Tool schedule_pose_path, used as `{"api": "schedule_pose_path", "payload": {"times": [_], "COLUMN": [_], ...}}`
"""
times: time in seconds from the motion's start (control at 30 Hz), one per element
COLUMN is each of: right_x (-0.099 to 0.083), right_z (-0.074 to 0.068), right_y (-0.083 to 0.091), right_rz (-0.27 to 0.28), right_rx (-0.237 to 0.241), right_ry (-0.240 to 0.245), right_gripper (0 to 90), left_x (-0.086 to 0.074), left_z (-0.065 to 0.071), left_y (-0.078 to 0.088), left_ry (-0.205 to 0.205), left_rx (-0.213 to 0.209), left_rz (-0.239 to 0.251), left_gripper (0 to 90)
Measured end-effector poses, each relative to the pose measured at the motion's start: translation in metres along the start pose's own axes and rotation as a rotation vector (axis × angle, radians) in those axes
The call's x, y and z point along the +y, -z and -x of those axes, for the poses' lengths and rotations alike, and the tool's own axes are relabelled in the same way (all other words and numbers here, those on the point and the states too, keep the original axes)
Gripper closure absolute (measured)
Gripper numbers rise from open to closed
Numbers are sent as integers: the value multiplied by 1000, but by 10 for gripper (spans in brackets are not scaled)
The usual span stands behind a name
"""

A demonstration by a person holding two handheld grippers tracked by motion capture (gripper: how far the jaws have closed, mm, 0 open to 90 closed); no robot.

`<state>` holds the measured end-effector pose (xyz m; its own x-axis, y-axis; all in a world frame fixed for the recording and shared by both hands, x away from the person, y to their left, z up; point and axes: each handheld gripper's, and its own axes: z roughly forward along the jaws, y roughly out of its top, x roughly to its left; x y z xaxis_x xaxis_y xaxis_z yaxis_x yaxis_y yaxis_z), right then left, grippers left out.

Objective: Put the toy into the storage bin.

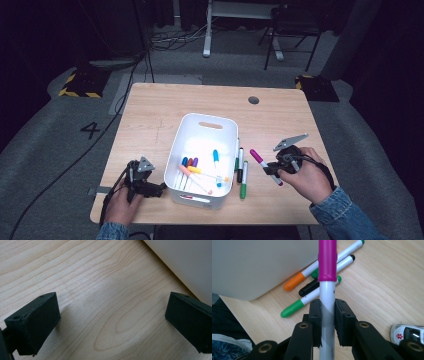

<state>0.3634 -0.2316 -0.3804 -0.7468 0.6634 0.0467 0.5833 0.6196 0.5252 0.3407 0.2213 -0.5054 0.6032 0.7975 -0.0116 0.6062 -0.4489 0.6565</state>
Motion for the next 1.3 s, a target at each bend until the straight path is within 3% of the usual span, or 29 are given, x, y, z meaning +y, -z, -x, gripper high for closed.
{"api": "schedule_pose_path", "payload": {"times": [0.2, 0.57, 0.9, 1.17, 1.3], "right_x": [9, 45, 73, 95, 104], "right_z": [-6, -21, -33, -45, -49], "right_y": [8, 17, 12, 5, 1], "right_rz": [23, 56, 88, 85, 97], "right_rx": [-6, 22, 56, 81, 92], "right_ry": [23, 102, 142, 133, 152], "right_gripper": [772, 772, 772, 772, 772], "left_x": [0, 0, 0, 0, 0], "left_z": [0, 0, 0, 0, 0], "left_y": [0, 0, 0, 0, 0], "left_ry": [0, 4, 2, 8, 10], "left_rx": [0, -7, -1, -17, -18], "left_rz": [0, -1, -2, -5, -5], "left_gripper": [0, 0, 0, 0, 0]}}
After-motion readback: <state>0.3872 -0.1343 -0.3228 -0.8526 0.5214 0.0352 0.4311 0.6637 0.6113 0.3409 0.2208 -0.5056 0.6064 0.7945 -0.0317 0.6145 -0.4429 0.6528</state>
